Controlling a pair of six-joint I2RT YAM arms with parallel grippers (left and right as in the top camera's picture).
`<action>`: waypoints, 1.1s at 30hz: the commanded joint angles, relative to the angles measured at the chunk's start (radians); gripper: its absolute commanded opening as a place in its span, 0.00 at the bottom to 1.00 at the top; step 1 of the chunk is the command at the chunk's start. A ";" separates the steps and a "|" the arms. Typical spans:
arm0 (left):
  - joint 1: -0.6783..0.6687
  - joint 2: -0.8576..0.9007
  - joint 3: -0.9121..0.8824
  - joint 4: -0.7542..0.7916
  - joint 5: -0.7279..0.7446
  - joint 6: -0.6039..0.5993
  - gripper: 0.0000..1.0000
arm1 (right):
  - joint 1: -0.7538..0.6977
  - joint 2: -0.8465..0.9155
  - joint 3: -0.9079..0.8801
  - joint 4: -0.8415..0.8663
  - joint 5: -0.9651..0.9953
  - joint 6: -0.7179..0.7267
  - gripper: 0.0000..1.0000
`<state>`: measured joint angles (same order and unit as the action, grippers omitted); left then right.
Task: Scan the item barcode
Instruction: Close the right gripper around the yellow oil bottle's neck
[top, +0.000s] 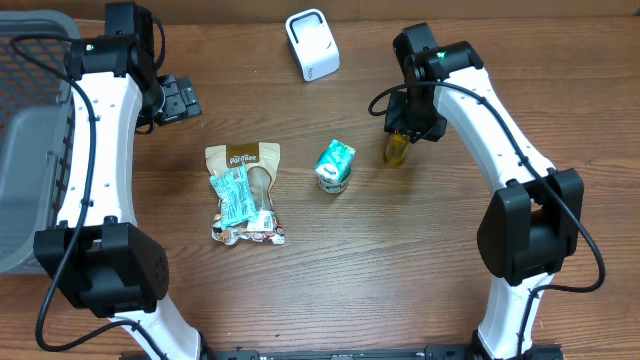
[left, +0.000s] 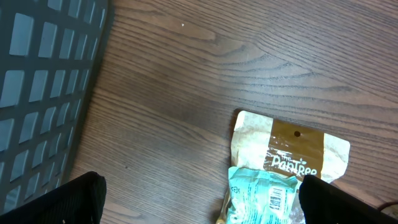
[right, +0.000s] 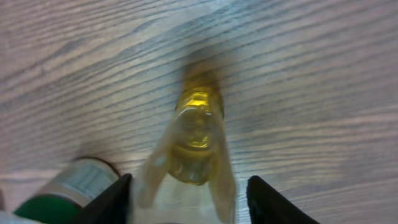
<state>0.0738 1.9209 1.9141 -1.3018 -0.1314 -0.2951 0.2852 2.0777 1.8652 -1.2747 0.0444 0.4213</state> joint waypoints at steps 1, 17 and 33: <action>-0.005 -0.005 0.018 0.001 0.002 0.011 1.00 | 0.004 0.002 0.011 0.009 0.022 -0.011 0.77; -0.005 -0.005 0.018 0.001 0.002 0.011 1.00 | 0.004 0.005 0.005 0.009 0.022 -0.003 1.00; -0.005 -0.005 0.018 0.001 0.002 0.011 0.99 | 0.002 0.006 0.005 0.030 0.023 -0.003 0.88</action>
<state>0.0734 1.9209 1.9141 -1.3018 -0.1310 -0.2951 0.2852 2.0777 1.8652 -1.2377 0.0570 0.4164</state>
